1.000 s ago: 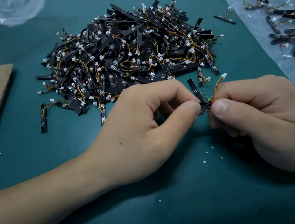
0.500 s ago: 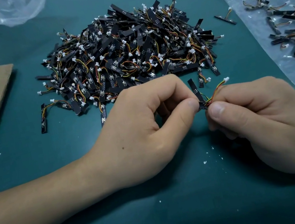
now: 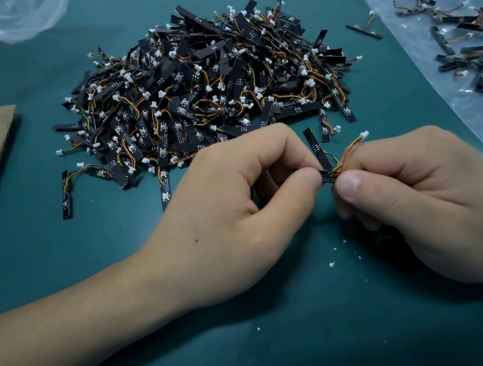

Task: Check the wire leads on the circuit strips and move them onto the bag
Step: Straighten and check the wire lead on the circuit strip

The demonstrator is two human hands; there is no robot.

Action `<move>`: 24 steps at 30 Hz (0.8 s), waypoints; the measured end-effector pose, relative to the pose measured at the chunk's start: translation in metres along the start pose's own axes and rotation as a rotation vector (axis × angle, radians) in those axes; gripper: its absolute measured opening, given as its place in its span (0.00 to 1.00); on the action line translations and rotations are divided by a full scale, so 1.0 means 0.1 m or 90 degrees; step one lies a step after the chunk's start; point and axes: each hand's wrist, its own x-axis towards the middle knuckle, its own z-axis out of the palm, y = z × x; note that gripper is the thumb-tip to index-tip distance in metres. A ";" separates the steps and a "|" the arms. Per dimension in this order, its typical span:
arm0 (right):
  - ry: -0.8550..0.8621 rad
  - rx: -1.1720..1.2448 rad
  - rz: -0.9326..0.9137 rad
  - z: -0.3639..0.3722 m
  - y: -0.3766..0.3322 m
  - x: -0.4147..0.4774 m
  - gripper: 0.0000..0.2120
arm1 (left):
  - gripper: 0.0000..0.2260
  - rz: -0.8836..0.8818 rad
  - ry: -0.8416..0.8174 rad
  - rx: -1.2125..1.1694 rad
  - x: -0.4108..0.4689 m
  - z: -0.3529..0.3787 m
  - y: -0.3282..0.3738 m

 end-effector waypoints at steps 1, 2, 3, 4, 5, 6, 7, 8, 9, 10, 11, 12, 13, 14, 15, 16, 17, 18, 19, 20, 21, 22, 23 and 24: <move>-0.001 0.002 -0.002 0.00 0.00 0.00 0.18 | 0.06 -0.002 0.000 0.000 0.00 0.00 0.00; -0.002 0.003 -0.002 0.00 0.00 0.00 0.18 | 0.06 -0.004 -0.001 -0.002 0.00 0.00 0.00; -0.005 0.004 -0.001 0.00 0.00 0.00 0.18 | 0.06 -0.004 -0.004 -0.001 0.00 0.00 0.00; -0.006 0.003 0.000 0.00 0.00 0.00 0.19 | 0.06 -0.002 -0.006 0.005 0.00 0.00 0.00; -0.007 0.002 -0.001 0.00 0.00 0.00 0.19 | 0.06 0.000 -0.006 0.012 0.00 0.00 0.00; -0.006 0.001 -0.003 0.00 0.01 0.00 0.19 | 0.06 0.002 -0.006 0.012 -0.01 -0.01 0.00; -0.005 -0.001 -0.006 0.00 0.01 0.01 0.18 | 0.06 0.000 -0.006 0.002 -0.01 -0.01 0.00; -0.004 -0.002 -0.007 0.00 0.01 0.01 0.18 | 0.06 -0.002 -0.006 -0.010 -0.01 -0.01 0.00; -0.005 -0.003 -0.006 0.00 0.01 0.01 0.18 | 0.05 -0.003 -0.006 -0.016 -0.01 -0.01 0.00; -0.007 -0.001 -0.002 0.00 0.01 0.00 0.18 | 0.05 -0.005 -0.007 -0.014 -0.01 -0.01 0.00; -0.007 0.001 0.001 0.00 0.01 0.00 0.18 | 0.05 -0.007 -0.007 -0.010 -0.01 0.00 0.00; -0.005 0.004 0.003 0.00 0.01 0.00 0.17 | 0.05 -0.010 -0.006 -0.008 0.00 0.00 -0.01; -0.002 0.006 0.001 0.00 0.01 0.00 0.17 | 0.05 -0.012 -0.003 -0.008 0.00 0.00 -0.01; 0.001 0.005 -0.002 0.00 0.00 0.00 0.16 | 0.05 -0.013 0.002 -0.010 0.00 0.00 -0.01; 0.002 0.003 -0.005 0.00 0.00 0.01 0.16 | 0.05 -0.012 0.005 -0.009 0.00 -0.01 -0.01; 0.003 0.003 -0.010 0.00 0.00 0.01 0.16 | 0.05 -0.011 0.006 -0.007 0.00 -0.01 0.00; 0.004 0.004 -0.015 0.00 0.00 0.01 0.16 | 0.05 -0.010 0.005 -0.006 0.00 -0.01 0.00; 0.004 0.001 -0.017 0.01 0.00 0.02 0.16 | 0.06 -0.010 0.004 -0.006 0.00 -0.01 0.00; 0.004 -0.005 -0.017 0.01 0.00 0.02 0.17 | 0.06 -0.009 0.001 -0.007 0.00 -0.01 0.00; 0.003 -0.010 -0.015 0.01 0.00 0.02 0.17 | 0.06 -0.007 -0.003 -0.010 0.00 -0.01 0.01; 0.001 -0.012 -0.012 0.01 0.01 0.02 0.18 | 0.07 -0.005 -0.008 -0.016 0.00 -0.01 0.01; -0.001 -0.012 -0.008 0.01 0.01 0.02 0.19 | 0.07 -0.003 -0.014 -0.021 0.00 -0.02 0.01; -0.004 -0.009 -0.005 0.01 0.01 0.02 0.19 | 0.07 -0.003 -0.021 -0.022 0.00 -0.02 0.01; -0.006 -0.005 -0.003 0.01 0.00 0.02 0.19 | 0.06 -0.002 -0.028 -0.021 0.00 -0.02 0.01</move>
